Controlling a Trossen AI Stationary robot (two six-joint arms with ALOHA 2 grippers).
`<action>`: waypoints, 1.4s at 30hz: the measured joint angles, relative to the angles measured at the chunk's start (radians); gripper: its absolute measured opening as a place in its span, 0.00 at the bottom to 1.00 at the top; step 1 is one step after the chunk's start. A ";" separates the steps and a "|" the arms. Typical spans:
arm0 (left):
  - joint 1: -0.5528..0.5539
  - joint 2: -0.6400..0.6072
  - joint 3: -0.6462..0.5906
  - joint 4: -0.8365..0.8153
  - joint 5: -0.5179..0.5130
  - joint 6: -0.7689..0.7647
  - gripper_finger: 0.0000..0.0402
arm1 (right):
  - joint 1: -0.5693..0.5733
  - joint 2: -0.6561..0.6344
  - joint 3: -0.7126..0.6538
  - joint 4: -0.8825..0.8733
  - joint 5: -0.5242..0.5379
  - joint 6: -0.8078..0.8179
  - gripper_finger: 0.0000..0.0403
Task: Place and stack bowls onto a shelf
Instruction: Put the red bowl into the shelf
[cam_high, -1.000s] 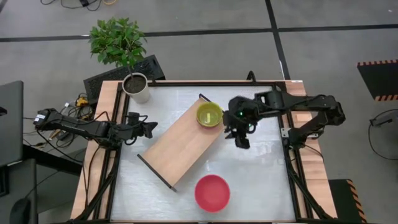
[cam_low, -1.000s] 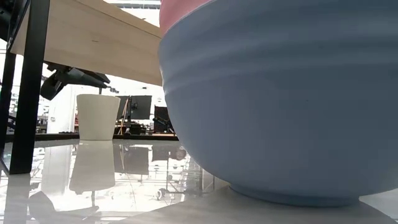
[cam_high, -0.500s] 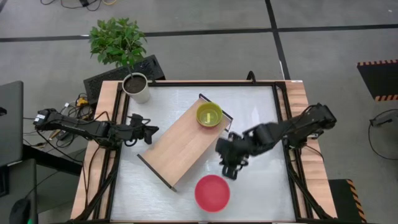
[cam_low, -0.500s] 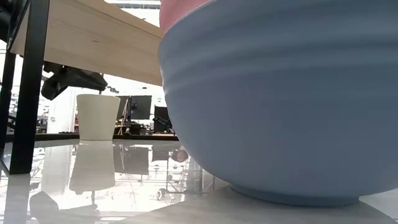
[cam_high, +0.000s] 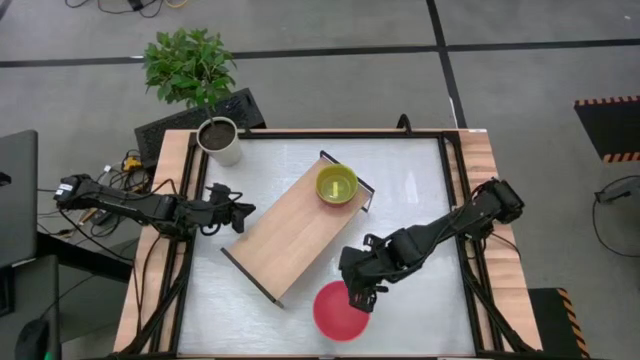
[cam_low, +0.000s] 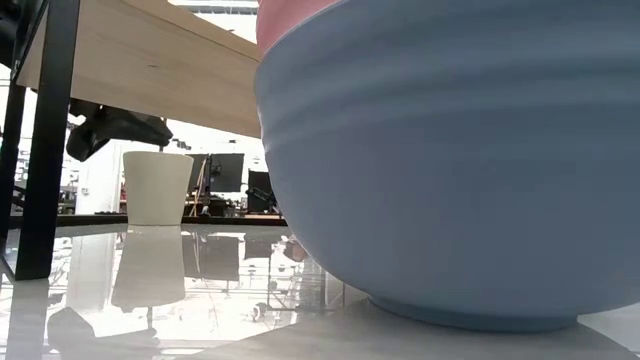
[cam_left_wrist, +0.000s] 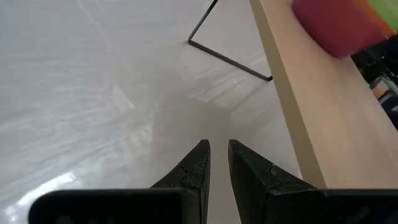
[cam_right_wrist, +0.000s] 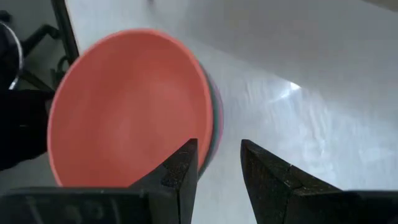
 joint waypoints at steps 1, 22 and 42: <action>0.000 0.000 0.000 -0.001 0.003 -0.006 0.11 | 0.004 0.011 0.000 0.001 0.000 0.002 0.37; 0.000 0.000 0.000 -0.013 0.066 -0.048 0.11 | 0.051 0.068 0.000 -0.037 0.027 0.026 0.11; 0.000 0.001 0.000 -0.014 0.055 -0.051 0.11 | 0.043 0.068 -0.004 -0.035 -0.042 0.186 0.37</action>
